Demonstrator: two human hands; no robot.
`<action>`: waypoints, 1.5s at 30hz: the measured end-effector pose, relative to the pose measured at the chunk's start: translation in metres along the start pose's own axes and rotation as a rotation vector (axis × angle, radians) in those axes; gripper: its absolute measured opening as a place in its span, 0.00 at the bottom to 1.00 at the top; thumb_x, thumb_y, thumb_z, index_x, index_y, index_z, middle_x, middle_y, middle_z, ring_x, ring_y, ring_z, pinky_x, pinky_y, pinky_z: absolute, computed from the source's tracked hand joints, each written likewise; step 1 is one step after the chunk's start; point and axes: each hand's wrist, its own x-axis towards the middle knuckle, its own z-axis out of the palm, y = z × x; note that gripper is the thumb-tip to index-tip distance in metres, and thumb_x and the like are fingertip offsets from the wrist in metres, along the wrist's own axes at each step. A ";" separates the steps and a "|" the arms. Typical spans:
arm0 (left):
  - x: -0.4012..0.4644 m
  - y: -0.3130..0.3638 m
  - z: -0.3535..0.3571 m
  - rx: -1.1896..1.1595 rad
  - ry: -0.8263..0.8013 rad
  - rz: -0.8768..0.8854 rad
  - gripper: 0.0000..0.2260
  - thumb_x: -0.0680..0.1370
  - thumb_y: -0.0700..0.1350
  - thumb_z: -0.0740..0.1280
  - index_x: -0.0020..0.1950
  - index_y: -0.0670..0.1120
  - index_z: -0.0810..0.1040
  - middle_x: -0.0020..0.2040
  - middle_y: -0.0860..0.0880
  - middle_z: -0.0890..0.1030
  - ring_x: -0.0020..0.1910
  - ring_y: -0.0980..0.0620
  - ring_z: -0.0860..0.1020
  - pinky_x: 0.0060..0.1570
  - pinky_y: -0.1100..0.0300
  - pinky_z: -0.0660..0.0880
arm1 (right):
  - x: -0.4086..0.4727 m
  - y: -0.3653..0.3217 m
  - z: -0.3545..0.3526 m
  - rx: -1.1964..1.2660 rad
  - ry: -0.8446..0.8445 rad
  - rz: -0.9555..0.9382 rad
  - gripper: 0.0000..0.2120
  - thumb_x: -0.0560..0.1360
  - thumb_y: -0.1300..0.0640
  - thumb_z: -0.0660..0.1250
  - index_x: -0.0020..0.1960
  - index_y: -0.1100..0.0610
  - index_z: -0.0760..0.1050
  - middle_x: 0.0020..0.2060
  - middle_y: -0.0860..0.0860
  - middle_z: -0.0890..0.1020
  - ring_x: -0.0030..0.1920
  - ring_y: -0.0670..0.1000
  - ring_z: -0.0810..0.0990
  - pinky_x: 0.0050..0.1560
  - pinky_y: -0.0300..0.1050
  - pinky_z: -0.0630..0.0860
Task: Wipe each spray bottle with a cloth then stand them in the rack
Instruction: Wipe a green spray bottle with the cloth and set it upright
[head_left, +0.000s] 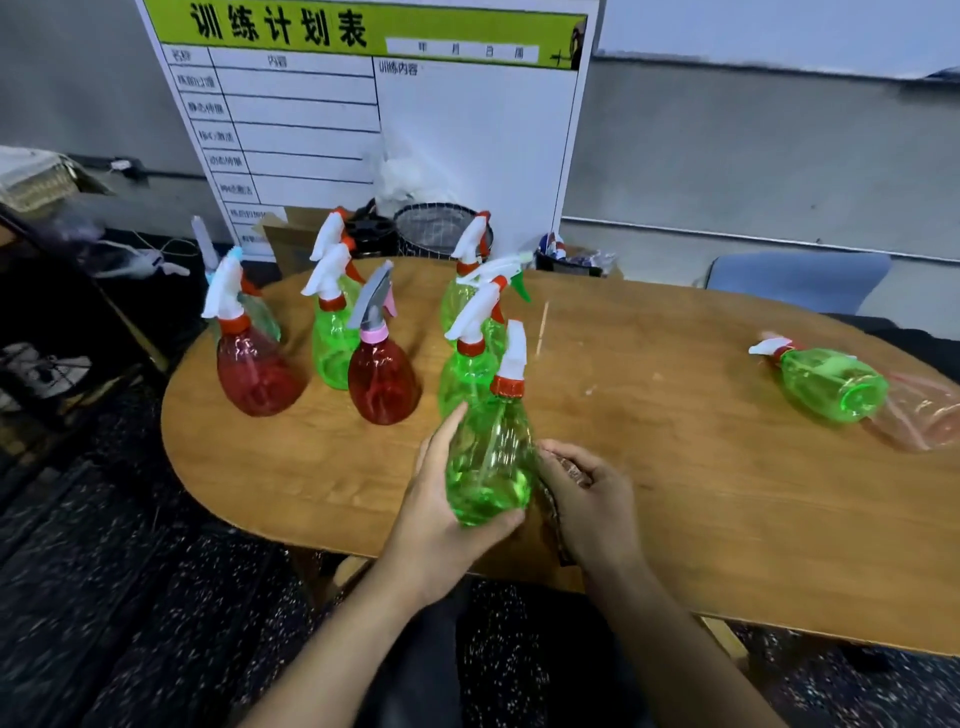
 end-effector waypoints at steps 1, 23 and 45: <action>0.002 -0.008 -0.003 -0.002 0.003 -0.006 0.50 0.69 0.49 0.84 0.83 0.64 0.59 0.79 0.56 0.69 0.78 0.56 0.70 0.78 0.46 0.69 | 0.004 0.007 0.006 0.002 0.003 0.008 0.07 0.79 0.61 0.75 0.50 0.49 0.88 0.45 0.51 0.89 0.46 0.53 0.87 0.53 0.58 0.84; 0.063 -0.043 -0.022 0.172 0.314 -0.052 0.48 0.73 0.42 0.82 0.85 0.61 0.59 0.80 0.60 0.68 0.79 0.58 0.68 0.79 0.49 0.69 | 0.076 0.022 0.057 0.058 -0.075 0.010 0.06 0.79 0.55 0.75 0.56 0.51 0.88 0.54 0.52 0.88 0.56 0.53 0.87 0.62 0.58 0.82; 0.027 0.050 0.023 0.153 0.236 0.156 0.47 0.71 0.67 0.75 0.85 0.64 0.56 0.81 0.58 0.64 0.80 0.61 0.64 0.78 0.49 0.70 | 0.028 -0.046 -0.016 0.131 -0.021 -0.107 0.04 0.79 0.57 0.75 0.52 0.52 0.88 0.35 0.55 0.81 0.24 0.49 0.71 0.23 0.38 0.65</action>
